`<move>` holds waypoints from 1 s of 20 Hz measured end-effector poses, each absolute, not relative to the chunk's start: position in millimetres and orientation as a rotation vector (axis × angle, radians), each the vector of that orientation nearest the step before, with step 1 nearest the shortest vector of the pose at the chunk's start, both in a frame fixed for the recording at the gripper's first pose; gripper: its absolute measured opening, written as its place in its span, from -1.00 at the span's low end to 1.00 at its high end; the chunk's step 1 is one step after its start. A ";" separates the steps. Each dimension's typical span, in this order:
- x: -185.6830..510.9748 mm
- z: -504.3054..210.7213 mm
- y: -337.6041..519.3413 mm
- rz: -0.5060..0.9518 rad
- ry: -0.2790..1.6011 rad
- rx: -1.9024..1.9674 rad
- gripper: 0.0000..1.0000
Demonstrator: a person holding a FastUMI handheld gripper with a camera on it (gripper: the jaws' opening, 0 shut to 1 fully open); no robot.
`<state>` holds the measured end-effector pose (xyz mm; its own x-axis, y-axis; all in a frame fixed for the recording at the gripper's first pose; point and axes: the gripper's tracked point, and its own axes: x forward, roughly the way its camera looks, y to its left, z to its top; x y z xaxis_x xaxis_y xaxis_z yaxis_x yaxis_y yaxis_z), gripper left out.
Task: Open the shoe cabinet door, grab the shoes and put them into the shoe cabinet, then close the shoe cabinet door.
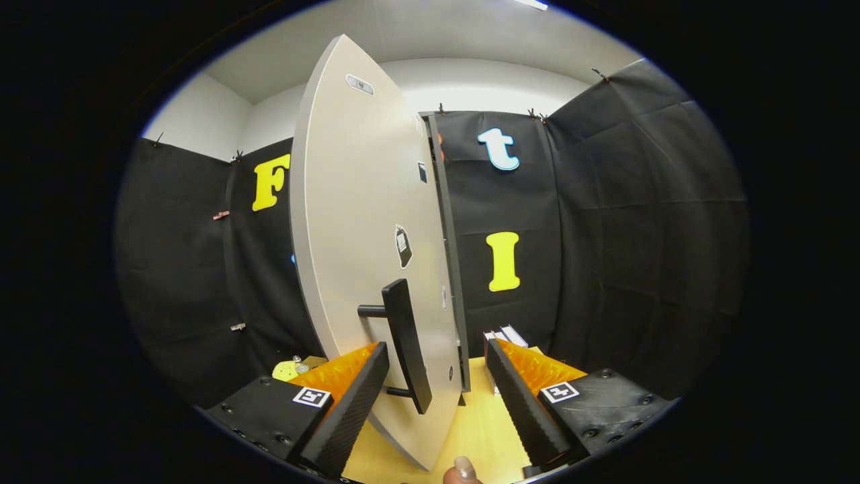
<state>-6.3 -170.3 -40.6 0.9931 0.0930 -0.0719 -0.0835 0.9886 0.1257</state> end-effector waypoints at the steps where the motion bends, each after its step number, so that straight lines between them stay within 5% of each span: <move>1: -5.9 -41.4 -160.2 0.085 0.080 0.128 0.95; 20: 52.8 -61.4 -5.0 0.093 0.097 0.074 0.95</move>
